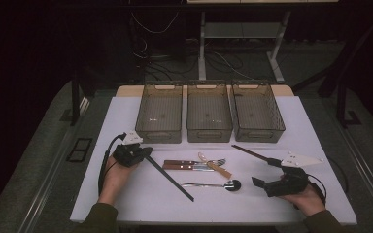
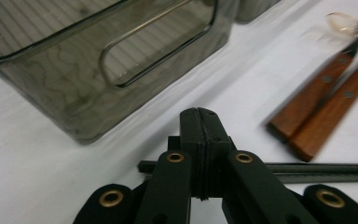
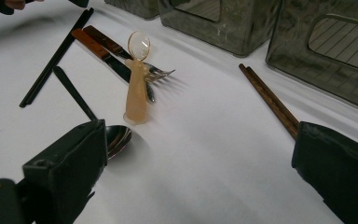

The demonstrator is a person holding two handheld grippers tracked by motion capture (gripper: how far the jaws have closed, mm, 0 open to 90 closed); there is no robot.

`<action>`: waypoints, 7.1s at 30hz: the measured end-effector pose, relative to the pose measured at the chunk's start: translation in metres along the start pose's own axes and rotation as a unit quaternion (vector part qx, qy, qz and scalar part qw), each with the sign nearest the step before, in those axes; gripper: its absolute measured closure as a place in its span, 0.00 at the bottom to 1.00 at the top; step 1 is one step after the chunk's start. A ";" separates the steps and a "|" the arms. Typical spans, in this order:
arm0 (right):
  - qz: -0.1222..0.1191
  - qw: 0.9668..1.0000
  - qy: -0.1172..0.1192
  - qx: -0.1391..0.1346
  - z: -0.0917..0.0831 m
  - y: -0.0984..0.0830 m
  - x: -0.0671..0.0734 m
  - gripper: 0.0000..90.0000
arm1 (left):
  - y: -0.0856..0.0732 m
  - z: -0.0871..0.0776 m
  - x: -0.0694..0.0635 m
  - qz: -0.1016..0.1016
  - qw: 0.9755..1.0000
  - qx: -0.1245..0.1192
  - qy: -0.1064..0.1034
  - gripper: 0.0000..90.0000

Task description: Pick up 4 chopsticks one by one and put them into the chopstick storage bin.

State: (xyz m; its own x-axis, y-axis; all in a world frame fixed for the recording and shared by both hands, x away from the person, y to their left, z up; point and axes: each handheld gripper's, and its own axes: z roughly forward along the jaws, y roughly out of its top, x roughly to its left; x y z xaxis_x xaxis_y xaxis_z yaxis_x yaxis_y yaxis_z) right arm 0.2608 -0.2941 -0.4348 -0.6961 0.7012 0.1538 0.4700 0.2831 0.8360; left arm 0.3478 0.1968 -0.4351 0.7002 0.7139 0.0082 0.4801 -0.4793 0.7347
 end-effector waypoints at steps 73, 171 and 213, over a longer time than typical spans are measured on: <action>0.001 1.000 -0.007 -0.006 -0.003 0.000 -0.002 0.04 | -0.011 -0.010 0.006 0.039 0.994 0.090 0.042 0.99; -0.001 1.000 -0.008 -0.006 -0.003 0.000 -0.002 0.04 | -0.047 -0.072 -0.026 -0.007 0.999 0.037 -0.030 0.81; -0.001 1.000 -0.008 -0.007 -0.003 0.000 -0.002 0.04 | 0.018 0.025 -0.142 0.177 0.962 0.058 -0.199 0.52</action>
State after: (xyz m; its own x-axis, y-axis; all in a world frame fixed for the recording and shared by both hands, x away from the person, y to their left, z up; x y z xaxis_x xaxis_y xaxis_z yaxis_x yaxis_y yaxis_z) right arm 0.2607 -0.2972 -0.4337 -0.6889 0.7104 0.1438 0.4609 0.2762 0.8433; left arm 0.2701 0.0742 -0.4398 0.9666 0.2539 -0.0345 0.2142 -0.7271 0.6523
